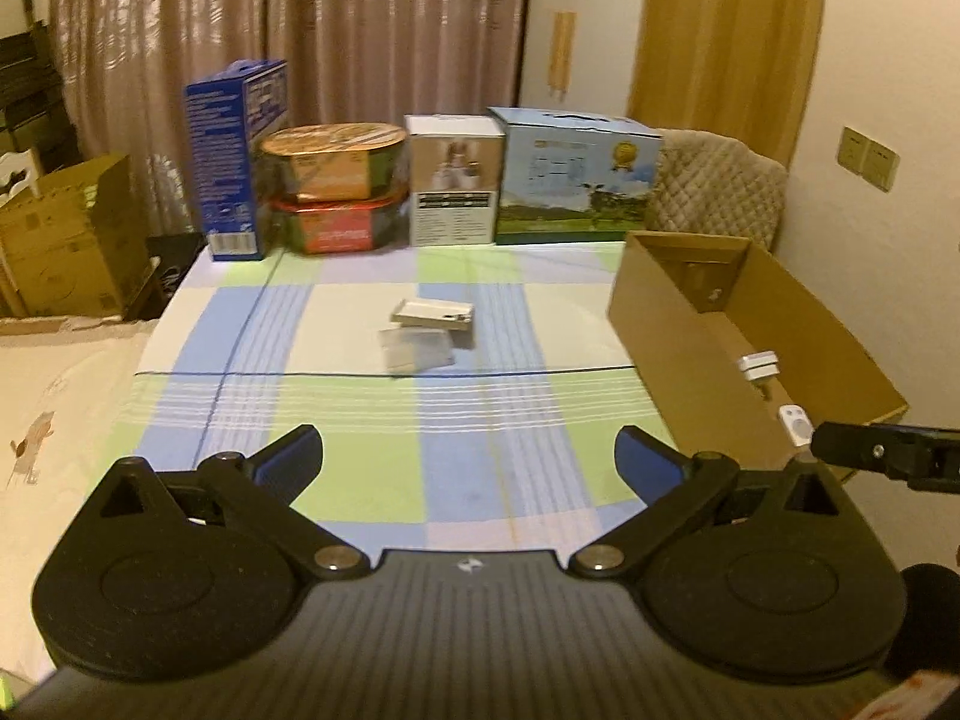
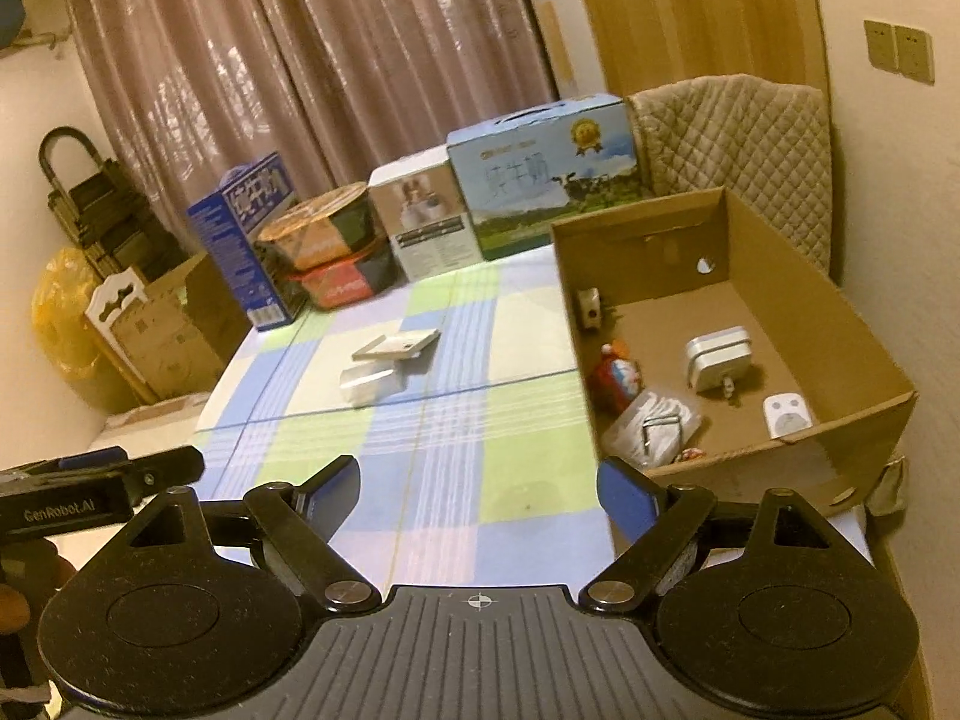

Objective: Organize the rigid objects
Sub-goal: 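Withdraw both open tools from the box toward the clear cup and white tray, then grasp the clear plastic cup with the left tool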

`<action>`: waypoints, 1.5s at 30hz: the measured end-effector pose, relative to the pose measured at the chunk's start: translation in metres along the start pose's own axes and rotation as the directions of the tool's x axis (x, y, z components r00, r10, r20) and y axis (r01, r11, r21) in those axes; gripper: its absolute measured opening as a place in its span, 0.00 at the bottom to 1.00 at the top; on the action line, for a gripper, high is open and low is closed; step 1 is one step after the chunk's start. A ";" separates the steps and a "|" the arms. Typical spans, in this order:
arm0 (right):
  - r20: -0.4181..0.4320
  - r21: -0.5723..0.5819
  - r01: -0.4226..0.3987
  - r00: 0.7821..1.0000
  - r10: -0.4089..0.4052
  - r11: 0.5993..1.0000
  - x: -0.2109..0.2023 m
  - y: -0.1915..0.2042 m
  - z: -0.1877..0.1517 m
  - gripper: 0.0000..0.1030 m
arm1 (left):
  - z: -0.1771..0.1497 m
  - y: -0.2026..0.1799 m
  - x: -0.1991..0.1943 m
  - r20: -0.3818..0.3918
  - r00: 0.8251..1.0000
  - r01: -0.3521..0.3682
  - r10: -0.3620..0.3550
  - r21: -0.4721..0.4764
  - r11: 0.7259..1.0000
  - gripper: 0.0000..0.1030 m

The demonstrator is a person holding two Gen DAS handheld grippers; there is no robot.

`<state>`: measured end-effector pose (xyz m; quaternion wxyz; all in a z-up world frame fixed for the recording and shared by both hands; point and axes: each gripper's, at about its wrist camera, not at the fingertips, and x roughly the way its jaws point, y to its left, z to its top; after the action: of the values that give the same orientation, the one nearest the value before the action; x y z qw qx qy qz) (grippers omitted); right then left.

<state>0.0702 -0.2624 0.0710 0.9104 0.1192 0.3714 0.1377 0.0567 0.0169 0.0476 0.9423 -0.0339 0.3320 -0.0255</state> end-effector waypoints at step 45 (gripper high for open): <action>-0.047 -0.031 0.052 0.997 -0.053 0.998 0.273 0.015 0.060 0.59 | 0.022 0.047 0.288 -0.036 0.999 -0.034 0.035 0.020 0.999 0.99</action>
<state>0.2980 -0.1622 -0.0579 0.9062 0.0928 0.3940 0.1221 0.2961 0.0442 -0.1192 0.9367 -0.0185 0.3494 -0.0129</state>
